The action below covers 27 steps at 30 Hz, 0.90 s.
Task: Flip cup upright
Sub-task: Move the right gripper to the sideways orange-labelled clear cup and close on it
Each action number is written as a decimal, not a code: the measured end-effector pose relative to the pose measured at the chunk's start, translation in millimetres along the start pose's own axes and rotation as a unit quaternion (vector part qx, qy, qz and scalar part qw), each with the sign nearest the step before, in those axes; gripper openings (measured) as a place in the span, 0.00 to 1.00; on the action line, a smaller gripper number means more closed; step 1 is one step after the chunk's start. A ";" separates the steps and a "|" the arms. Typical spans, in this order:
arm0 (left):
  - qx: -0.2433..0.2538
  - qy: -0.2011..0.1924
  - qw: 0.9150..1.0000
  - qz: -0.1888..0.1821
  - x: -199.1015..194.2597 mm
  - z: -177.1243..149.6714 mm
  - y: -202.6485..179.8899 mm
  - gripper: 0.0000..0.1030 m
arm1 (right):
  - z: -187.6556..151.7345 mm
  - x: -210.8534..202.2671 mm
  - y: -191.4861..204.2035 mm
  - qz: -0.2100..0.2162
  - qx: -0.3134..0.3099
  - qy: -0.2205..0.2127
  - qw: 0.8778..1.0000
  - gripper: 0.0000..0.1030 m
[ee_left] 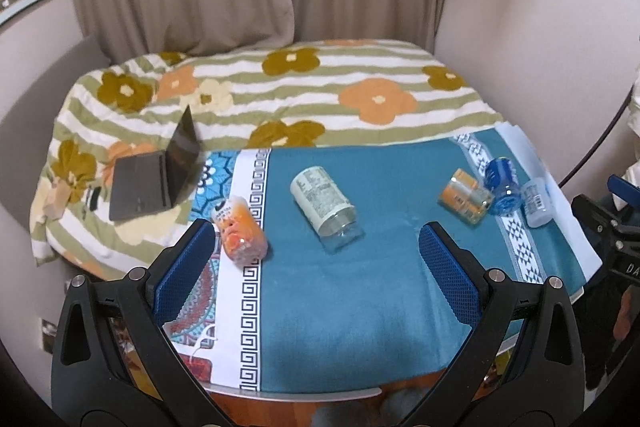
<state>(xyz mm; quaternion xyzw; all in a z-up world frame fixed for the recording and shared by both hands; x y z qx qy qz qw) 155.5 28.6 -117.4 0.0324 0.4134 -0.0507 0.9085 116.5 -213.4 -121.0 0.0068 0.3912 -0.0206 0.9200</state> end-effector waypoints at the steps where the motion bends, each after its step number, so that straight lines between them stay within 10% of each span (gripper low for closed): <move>1: -0.003 0.004 1.000 0.001 5.8 -0.1 -1.0 1.00 | 0.3 8.4 0.5 0.003 -0.010 0.004 1.000 0.98; 12: -0.063 0.075 0.994 0.051 79.6 -18.1 -8.6 1.00 | -4.3 125.8 7.6 0.072 -0.149 0.084 0.983 0.97; 27: -0.149 0.157 0.970 0.107 152.5 -53.1 -20.2 1.00 | -36.3 236.0 17.3 0.119 -0.321 0.171 0.924 0.71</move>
Point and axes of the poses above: each gripper's, at about its wrist camera, not at the fingertips, and x roughly the way its jaws point, y to its left, z to its top, the point moved 10 cm from there along x, roughly the way its jaws point, and after that the axes turned 2 degrees about y, right-handed, at the moved point
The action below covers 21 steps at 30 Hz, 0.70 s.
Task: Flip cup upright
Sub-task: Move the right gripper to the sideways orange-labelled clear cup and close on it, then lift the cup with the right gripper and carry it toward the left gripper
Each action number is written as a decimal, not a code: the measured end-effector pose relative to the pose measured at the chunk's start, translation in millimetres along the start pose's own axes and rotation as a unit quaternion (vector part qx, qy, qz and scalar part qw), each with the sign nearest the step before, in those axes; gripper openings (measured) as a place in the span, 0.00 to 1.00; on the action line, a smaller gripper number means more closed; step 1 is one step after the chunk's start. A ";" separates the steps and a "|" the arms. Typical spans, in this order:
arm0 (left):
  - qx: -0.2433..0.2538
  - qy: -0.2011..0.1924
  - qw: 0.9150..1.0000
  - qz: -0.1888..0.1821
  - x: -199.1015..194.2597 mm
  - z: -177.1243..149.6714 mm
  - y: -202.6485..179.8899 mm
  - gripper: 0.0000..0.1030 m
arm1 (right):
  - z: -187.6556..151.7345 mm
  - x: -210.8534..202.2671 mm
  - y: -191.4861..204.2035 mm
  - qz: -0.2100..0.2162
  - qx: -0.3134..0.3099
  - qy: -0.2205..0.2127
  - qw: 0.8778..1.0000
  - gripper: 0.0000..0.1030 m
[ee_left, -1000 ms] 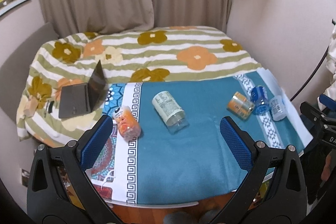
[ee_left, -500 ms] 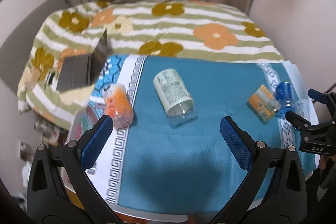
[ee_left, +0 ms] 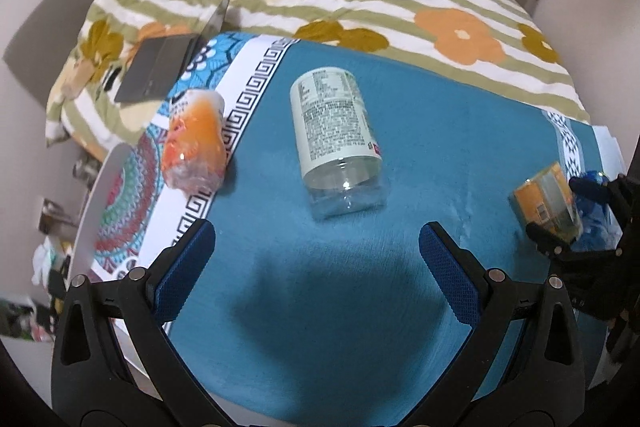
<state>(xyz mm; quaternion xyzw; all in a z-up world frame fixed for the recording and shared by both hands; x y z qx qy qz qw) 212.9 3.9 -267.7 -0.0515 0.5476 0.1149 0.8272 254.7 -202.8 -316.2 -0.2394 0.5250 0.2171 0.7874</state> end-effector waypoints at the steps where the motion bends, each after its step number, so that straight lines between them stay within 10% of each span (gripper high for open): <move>1: -0.003 0.002 1.000 0.001 1.8 -0.6 0.2 1.00 | -0.8 3.3 -0.3 0.002 -0.005 0.005 1.000 0.71; 21: -0.006 -0.001 1.000 -0.012 -3.2 -3.8 4.8 1.00 | 9.7 -2.2 6.8 0.028 0.018 0.008 0.999 0.54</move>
Point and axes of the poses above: each gripper's, at about its wrist camera, not at the fingertips, and x roughly the way its jaws point, y to its left, z to its top, the point moved 10 cm from there along x, roughly the way its jaws point, and after that the axes turned 2 degrees about y, right-handed, at the moved point
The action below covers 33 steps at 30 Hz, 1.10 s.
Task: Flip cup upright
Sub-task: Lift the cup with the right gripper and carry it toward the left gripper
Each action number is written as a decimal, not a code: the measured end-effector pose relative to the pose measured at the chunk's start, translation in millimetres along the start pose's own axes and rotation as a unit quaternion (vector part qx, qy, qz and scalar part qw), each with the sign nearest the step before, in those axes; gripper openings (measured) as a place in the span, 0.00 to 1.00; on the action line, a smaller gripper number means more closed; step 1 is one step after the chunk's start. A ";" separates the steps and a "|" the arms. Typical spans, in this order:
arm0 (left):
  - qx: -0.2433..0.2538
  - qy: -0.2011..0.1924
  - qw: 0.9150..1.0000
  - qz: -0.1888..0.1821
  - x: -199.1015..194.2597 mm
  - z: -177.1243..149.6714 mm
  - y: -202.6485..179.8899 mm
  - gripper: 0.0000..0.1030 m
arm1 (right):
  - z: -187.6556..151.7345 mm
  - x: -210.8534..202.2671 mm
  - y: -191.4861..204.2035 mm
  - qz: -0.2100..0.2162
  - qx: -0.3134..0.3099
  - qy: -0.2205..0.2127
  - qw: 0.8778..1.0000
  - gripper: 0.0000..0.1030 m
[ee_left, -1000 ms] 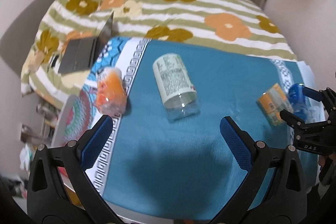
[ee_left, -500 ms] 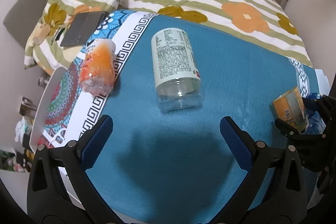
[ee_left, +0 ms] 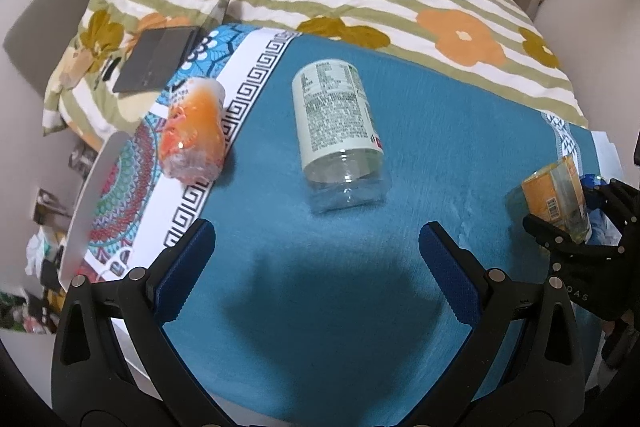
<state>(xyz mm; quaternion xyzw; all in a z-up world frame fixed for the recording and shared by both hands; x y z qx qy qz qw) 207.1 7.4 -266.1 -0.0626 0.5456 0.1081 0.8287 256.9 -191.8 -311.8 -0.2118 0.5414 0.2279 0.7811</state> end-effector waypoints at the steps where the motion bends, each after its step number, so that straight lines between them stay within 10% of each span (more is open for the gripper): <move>1: 0.003 -0.003 1.000 -0.002 -2.7 0.9 2.5 1.00 | 0.8 -3.1 1.9 0.002 0.007 0.000 1.000 0.54; 33: 0.098 0.009 0.993 -0.060 -0.3 -31.6 85.6 1.00 | -45.8 -0.8 108.9 0.091 0.326 0.057 0.939 0.54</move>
Point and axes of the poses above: each gripper's, at about its wrist camera, not at the fingertips, and x roughly the way its jaws point, y to its left, z to its top, the point moved 10 cm from there along x, roughly the way its jaws point, and after that the axes turned 2 degrees about y, right-handed, at the moved point
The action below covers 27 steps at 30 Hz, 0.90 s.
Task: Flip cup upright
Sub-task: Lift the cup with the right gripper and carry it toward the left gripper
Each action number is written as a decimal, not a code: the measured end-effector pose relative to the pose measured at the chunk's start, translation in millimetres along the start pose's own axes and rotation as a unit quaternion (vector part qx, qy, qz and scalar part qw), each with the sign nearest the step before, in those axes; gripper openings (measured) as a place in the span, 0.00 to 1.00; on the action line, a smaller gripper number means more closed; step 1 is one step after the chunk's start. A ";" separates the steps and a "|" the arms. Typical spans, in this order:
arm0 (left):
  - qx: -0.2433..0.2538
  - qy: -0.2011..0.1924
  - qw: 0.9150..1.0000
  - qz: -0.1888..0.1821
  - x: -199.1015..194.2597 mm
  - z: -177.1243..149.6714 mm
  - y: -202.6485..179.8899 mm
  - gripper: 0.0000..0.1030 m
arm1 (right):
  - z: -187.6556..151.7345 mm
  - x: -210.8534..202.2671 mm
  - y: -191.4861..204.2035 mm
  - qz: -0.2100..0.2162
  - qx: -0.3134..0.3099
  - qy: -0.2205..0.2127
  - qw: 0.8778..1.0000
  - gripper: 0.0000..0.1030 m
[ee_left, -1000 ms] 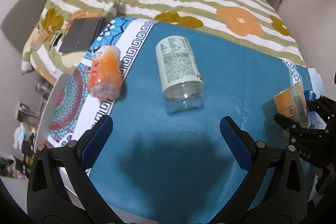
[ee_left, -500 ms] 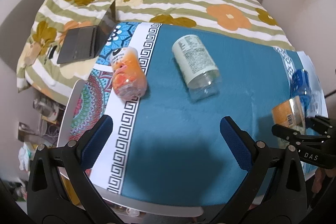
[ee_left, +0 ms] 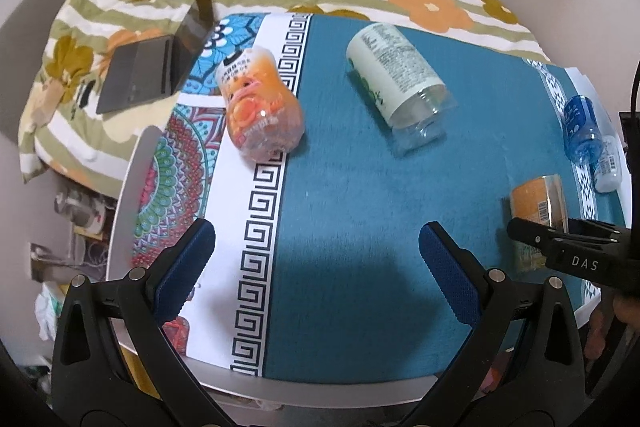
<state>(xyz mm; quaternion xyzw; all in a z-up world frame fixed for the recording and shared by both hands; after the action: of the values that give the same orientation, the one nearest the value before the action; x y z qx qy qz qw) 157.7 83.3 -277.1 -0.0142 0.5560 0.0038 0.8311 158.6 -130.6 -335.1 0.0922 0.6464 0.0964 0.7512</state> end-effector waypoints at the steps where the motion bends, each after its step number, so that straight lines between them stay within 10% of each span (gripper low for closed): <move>1: 0.001 0.001 1.000 -0.001 1.3 -0.8 0.1 1.00 | -0.2 0.4 -0.5 -0.003 0.000 -0.002 1.000 0.54; 8: 0.010 0.002 1.000 -0.003 2.9 0.1 -1.9 1.00 | -1.5 1.5 -2.9 0.000 0.015 -0.011 1.000 0.58; 12: 0.012 -0.001 1.000 -0.006 0.7 1.8 -3.0 1.00 | -0.2 -1.8 -2.9 0.003 0.023 -0.024 0.999 0.85; 27: 0.039 -0.008 0.999 -0.024 -21.0 9.1 -19.1 1.00 | -0.5 -39.4 9.5 0.014 0.021 -0.077 0.997 0.96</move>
<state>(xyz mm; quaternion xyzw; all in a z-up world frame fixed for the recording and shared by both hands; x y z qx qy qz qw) 158.5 64.6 -253.9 0.0050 0.5489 -0.0382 0.8350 152.1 -131.8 -295.1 0.1238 0.5869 0.0857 0.7955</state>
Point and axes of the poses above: each gripper's, at about its wrist camera, not at the fingertips, and x roughly the way its jaws point, y to its left, z to its top, the point moved 10 cm from there along x, roughly the way its jaws point, and after that the axes turned 2 degrees about y, right-handed, at the moved point
